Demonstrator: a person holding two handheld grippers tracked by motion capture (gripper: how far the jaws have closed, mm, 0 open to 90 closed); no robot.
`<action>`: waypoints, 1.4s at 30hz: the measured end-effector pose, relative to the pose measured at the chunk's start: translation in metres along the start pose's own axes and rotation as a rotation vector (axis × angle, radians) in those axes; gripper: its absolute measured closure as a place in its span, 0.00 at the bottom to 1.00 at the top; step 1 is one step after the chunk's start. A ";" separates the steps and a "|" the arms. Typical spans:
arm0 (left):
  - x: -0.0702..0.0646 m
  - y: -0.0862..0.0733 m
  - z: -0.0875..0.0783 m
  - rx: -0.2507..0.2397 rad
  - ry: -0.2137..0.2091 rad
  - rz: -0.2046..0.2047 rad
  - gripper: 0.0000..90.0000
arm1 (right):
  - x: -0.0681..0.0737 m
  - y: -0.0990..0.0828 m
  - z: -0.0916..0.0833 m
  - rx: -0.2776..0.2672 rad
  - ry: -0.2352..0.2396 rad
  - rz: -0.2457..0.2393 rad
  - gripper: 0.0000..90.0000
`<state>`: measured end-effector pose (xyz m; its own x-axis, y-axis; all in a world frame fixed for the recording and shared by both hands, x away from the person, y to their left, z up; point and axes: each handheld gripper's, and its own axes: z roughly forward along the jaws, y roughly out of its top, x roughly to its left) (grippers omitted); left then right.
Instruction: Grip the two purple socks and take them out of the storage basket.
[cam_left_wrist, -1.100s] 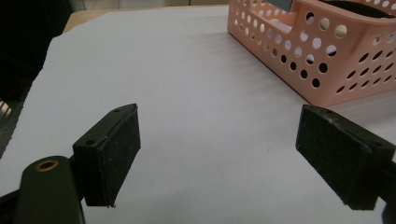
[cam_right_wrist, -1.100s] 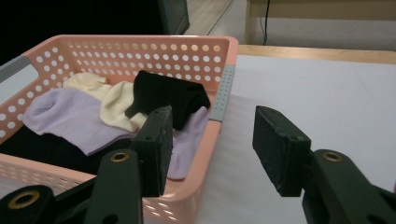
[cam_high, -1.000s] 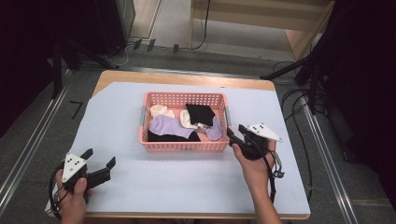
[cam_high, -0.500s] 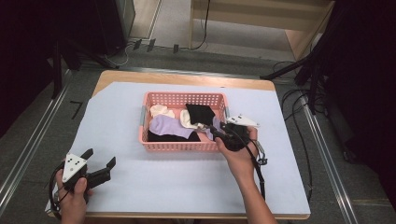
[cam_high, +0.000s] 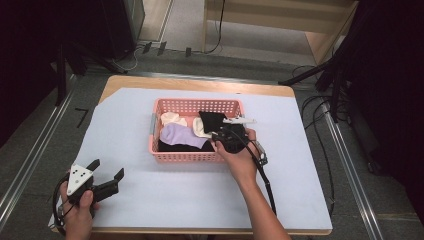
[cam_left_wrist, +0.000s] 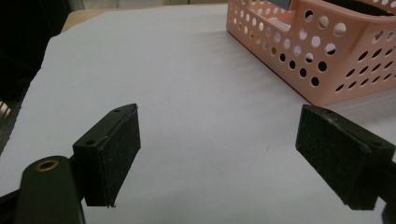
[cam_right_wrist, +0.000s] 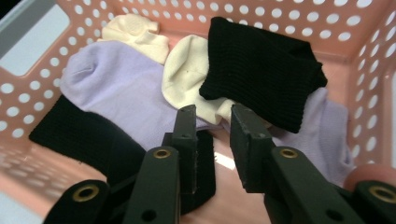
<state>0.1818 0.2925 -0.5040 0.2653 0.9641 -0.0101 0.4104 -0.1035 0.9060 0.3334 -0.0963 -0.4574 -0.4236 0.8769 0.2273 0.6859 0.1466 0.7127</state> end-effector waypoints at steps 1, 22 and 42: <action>0.000 0.000 0.000 0.000 0.000 -0.001 0.17 | 0.001 0.001 0.003 0.007 0.003 0.011 0.83; 0.000 0.000 0.001 0.008 -0.005 0.000 0.17 | 0.057 0.023 0.058 0.200 0.025 0.023 0.77; -0.001 0.001 0.002 0.016 -0.003 0.000 0.17 | 0.057 0.027 0.068 0.204 0.020 0.054 0.76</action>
<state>0.1840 0.2913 -0.5044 0.2680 0.9634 -0.0118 0.4242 -0.1070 0.8992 0.3680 -0.0113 -0.4698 -0.3934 0.8770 0.2760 0.8124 0.1911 0.5509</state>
